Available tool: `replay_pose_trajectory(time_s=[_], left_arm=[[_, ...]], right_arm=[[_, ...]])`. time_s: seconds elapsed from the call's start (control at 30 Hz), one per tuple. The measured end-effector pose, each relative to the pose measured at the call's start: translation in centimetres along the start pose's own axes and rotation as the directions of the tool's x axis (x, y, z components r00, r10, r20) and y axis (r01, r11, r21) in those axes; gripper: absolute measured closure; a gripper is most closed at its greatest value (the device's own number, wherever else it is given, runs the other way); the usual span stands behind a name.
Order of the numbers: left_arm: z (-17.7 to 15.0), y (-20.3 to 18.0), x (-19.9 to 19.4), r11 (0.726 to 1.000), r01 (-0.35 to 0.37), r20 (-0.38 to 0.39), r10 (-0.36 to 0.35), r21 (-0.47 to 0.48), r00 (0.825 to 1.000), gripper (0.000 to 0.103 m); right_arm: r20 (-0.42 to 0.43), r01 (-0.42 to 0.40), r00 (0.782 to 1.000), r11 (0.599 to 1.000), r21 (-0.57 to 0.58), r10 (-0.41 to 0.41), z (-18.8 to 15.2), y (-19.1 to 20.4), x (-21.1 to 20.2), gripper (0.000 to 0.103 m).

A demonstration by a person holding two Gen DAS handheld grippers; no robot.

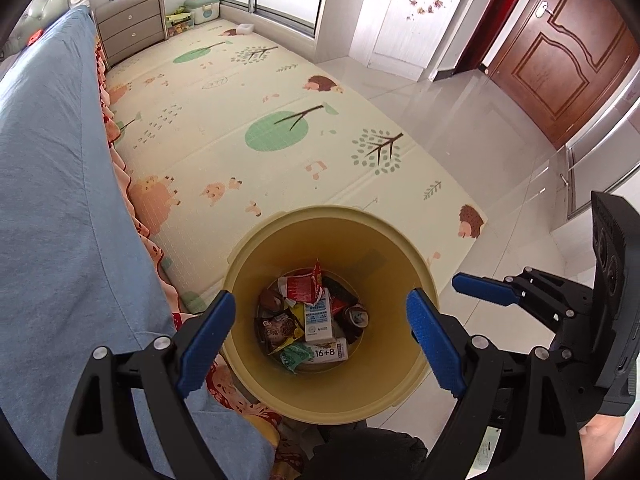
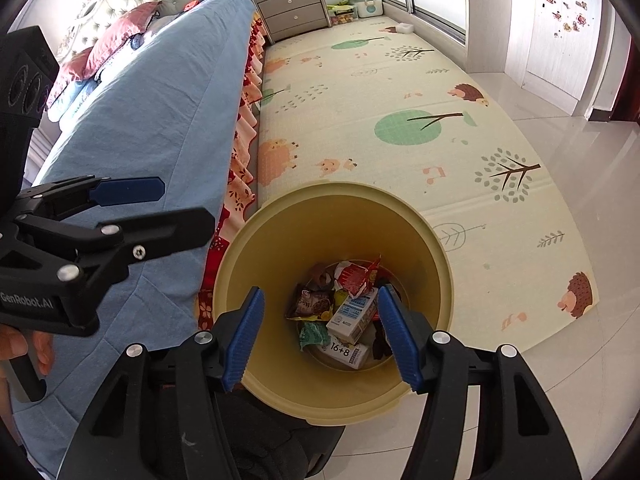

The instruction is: Collect trash

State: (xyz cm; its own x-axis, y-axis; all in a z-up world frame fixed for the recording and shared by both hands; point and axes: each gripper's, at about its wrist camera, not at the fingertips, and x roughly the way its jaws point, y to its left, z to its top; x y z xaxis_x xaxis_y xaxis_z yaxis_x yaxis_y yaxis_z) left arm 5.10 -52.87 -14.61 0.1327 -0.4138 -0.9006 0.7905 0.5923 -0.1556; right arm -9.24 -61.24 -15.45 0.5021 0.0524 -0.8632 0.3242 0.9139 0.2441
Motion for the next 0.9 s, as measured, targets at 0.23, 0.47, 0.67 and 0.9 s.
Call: replay_pose_trajectory(time_s=[0.23, 0.47, 0.67, 0.9], left_arm=[[-0.3, 0.6, -4.5, 0.999, -0.03, 0.128, 0.032, -0.018, 0.991, 0.016], [-1.5, 2.9, -10.2, 0.995, -0.083, 0.259, 0.095, -0.056, 0.961, 0.016], [-4.3, 6.6, -15.6, 0.981, -0.163, 0.36, 0.191, -0.109, 0.913, 0.015], [-8.5, 12.2, -21.1, 0.949, -0.235, 0.412, 0.304, -0.211, 0.859, 0.012]], right_arm=[[0.064, 0.01, 0.998, 1.0, 0.006, -0.01, 0.8, 1.5, -2.2, 0.05], [0.131, 0.007, 0.991, 0.999, -0.038, -0.002, 1.7, 5.3, -4.2, 0.05], [0.17, -0.027, 0.984, 0.992, -0.127, 0.049, 2.5, 10.9, -5.1, 0.05], [0.173, -0.072, 0.978, 0.965, -0.251, 0.118, 3.1, 18.7, -4.8, 0.05]])
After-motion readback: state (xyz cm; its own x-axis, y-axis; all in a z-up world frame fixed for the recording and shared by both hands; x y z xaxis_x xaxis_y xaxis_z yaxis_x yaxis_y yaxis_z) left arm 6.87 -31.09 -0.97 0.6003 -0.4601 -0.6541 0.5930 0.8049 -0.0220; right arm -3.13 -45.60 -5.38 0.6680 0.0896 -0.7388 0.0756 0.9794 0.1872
